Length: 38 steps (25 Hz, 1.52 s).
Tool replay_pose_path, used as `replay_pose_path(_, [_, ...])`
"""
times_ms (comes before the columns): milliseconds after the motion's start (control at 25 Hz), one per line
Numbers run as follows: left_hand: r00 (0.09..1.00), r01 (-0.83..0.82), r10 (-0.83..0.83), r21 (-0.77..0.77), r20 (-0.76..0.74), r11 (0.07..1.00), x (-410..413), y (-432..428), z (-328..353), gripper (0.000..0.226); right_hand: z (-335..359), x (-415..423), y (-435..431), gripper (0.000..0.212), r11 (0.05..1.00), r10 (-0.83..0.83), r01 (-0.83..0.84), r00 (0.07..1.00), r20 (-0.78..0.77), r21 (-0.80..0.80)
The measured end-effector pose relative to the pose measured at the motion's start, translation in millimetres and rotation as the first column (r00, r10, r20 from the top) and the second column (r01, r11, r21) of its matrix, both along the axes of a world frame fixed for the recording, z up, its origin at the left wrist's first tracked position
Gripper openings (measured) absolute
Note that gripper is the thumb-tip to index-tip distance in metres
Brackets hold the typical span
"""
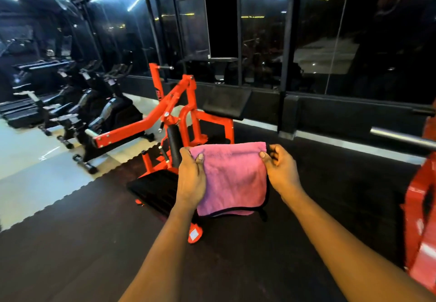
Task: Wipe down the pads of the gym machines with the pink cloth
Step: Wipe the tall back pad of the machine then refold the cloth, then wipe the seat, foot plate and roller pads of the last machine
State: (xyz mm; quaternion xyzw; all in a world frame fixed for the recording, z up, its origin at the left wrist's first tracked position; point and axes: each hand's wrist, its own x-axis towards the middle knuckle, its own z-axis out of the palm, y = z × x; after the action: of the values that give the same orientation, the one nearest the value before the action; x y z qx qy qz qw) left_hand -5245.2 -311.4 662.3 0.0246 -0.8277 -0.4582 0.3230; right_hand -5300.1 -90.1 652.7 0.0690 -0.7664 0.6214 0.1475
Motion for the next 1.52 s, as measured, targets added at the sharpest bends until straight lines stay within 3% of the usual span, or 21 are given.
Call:
replay_pose_path(320, [0.992,0.122,-0.122,-0.011,0.000,0.992,-299,-38,20,0.008,13,-266,-32,0.020,0.987,-0.156,0.156,0.988,-0.006,0.044])
replay_pose_path(560, [0.982,0.187,-0.186,-0.012,0.042,0.982,-494,-22,-13,0.013,-27,-450,-14,0.025,0.963,-0.263,0.261,0.965,0.019,0.071])
replay_pose_path(1040, [0.996,0.053,-0.053,0.010,0.075,0.999,-873,18,-13,0.012,-13,-846,18,0.013,0.976,-0.154,0.152,0.988,0.005,0.157])
replay_pose_path(1320, [0.987,-0.014,0.002,0.077,0.159,0.997,-1105,11,-82,0.013,-59,-1071,11,0.022,0.955,-0.113,0.079,0.988,0.104,0.287])
replay_pose_path(1520, [0.973,-0.068,0.062,0.020,0.222,0.997,-1253,-8,-97,0.015,-68,-1215,-6,0.018,0.967,-0.022,-0.046,0.965,0.260,0.250])
